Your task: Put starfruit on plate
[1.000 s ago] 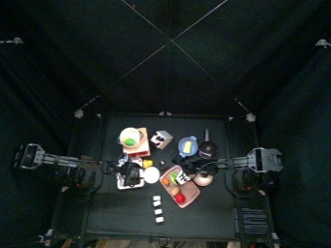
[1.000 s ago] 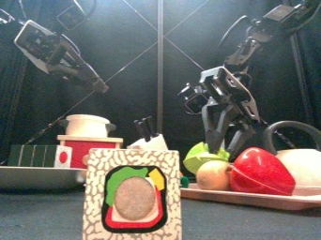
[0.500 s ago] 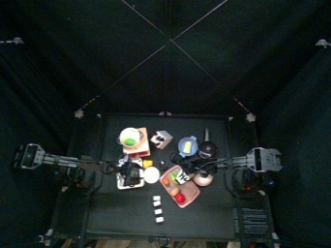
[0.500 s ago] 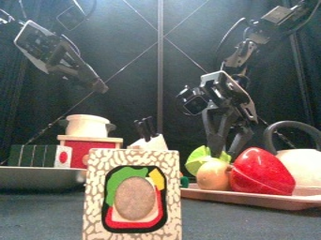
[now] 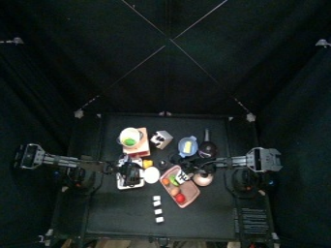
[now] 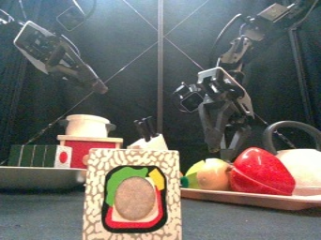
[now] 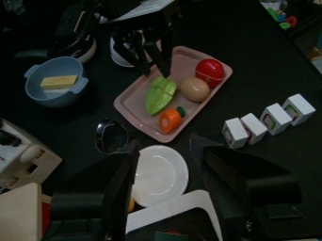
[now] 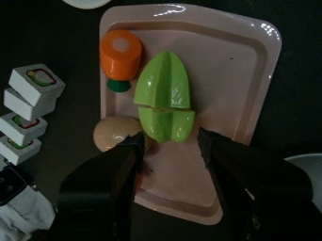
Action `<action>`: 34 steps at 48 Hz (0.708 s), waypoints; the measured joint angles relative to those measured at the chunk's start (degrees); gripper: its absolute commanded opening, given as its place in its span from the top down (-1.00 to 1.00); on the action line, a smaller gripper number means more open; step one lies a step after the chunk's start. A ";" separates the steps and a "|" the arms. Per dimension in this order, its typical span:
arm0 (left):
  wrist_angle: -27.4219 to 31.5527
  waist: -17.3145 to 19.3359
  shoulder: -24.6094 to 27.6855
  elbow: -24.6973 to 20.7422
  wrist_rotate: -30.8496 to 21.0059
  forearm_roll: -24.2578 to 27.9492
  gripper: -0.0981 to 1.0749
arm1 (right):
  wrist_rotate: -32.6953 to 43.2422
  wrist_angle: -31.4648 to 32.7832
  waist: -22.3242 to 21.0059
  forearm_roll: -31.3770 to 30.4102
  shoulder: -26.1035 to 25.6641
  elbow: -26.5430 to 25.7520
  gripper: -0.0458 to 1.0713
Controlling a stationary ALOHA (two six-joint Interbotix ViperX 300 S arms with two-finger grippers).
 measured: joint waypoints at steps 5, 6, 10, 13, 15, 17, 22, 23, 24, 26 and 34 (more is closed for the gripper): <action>0.00 0.09 0.09 0.00 0.09 0.00 -0.61 | 0.09 1.14 0.00 -0.97 0.53 -1.05 -0.58; 0.00 0.18 0.00 -0.09 0.09 0.00 -0.61 | 0.09 1.49 0.00 -1.14 0.53 -1.32 -0.58; 0.00 0.18 0.09 0.00 0.09 0.00 -0.61 | 0.00 1.93 -0.09 -2.20 0.53 -2.46 -0.58; 0.00 0.18 0.09 -0.09 0.09 0.00 -0.61 | 0.00 1.93 0.00 -3.43 0.53 -3.16 -0.58; 0.00 0.18 0.09 0.00 0.09 0.00 -0.61 | 0.00 1.93 -0.09 -4.13 0.53 -3.43 -0.58; 0.00 0.18 0.09 0.00 0.09 0.00 -0.61 | 0.09 1.85 -0.09 -4.92 0.53 -3.52 -0.58; 0.00 0.18 0.00 0.00 0.09 0.00 -0.61 | 0.00 0.97 -0.09 -6.77 0.09 -3.52 -0.58; 0.00 0.18 0.09 -0.09 0.09 0.00 -0.61 | 0.09 0.44 -0.09 -6.94 -0.18 -3.43 -0.58; 0.00 0.18 0.00 0.00 0.09 0.00 -0.61 | 0.09 -0.35 -0.09 -7.21 -0.44 -3.16 -0.58; 0.00 0.18 0.09 -0.09 0.09 0.00 -0.61 | 0.09 -1.85 -0.09 -7.29 -1.05 -2.64 -0.58; 0.00 0.18 0.00 0.00 0.09 -0.26 -0.61 | 0.09 -9.14 -0.09 -7.38 -6.24 1.05 -0.58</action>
